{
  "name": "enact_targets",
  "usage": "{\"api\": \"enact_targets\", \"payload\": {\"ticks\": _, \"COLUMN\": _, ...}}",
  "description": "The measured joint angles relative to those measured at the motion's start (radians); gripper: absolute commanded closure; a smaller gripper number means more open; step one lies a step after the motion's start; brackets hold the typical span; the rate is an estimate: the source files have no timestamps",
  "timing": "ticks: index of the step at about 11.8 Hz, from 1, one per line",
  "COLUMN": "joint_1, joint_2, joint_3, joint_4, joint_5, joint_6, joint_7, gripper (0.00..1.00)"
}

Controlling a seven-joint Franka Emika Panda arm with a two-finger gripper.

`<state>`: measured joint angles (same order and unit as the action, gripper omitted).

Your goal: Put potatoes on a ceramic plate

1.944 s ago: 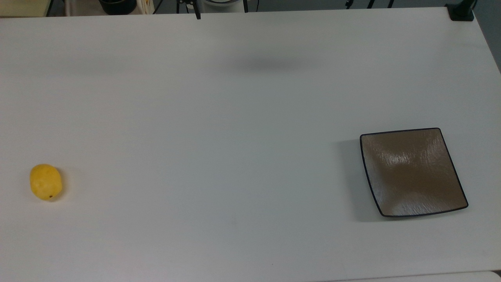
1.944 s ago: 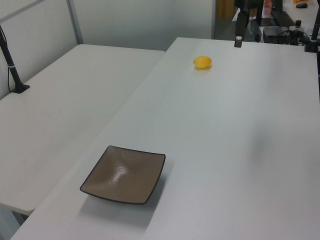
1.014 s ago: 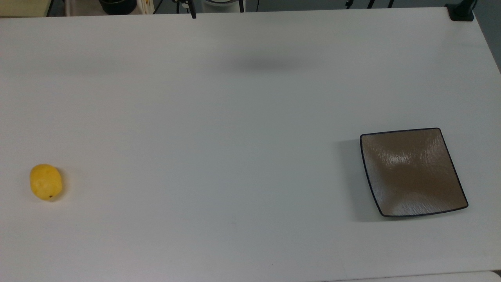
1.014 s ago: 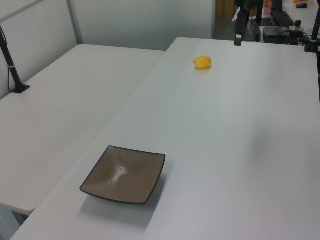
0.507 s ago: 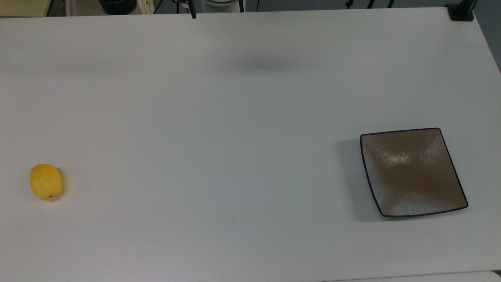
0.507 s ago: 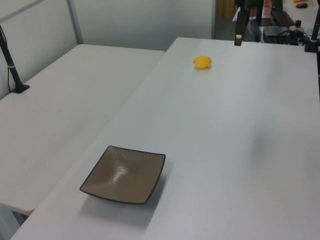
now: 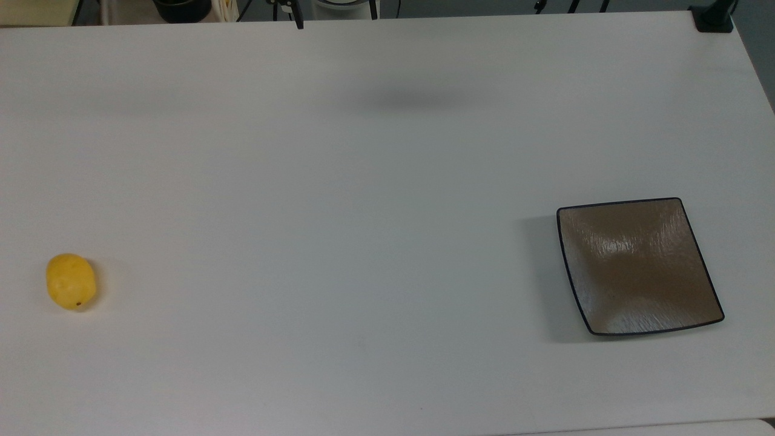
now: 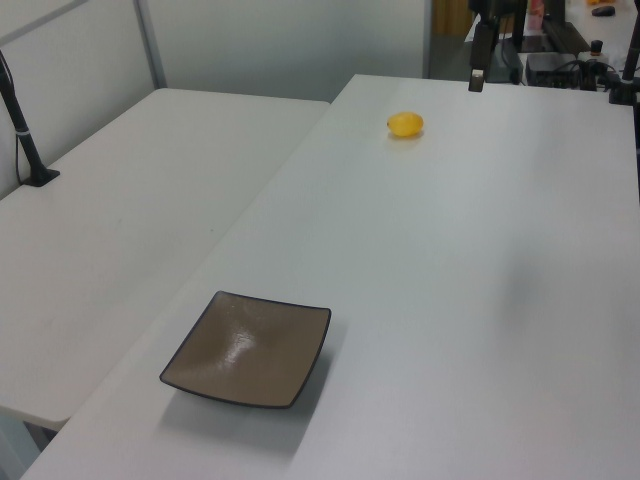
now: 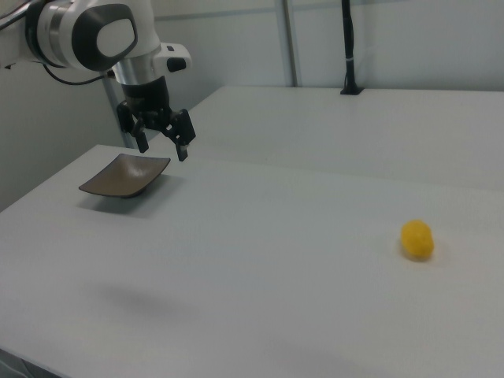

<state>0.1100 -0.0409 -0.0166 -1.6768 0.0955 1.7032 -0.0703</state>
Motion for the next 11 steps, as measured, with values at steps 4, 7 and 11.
{"api": "enact_targets", "payload": {"ticks": 4, "joint_1": -0.003, "joint_2": 0.012, "joint_3": 0.000, "joint_4": -0.002, "joint_5": -0.008, "joint_6": 0.000, "joint_7": -0.013, "gripper": 0.00}}
{"api": "enact_targets", "payload": {"ticks": 7, "joint_1": -0.051, "joint_2": 0.012, "joint_3": -0.005, "joint_4": 0.004, "joint_5": -0.009, "joint_6": -0.022, "joint_7": -0.152, "gripper": 0.00}}
{"api": "enact_targets", "payload": {"ticks": 11, "joint_1": -0.125, "joint_2": 0.019, "joint_3": -0.008, "joint_4": 0.023, "joint_5": -0.011, "joint_6": -0.033, "joint_7": -0.408, "gripper": 0.00}}
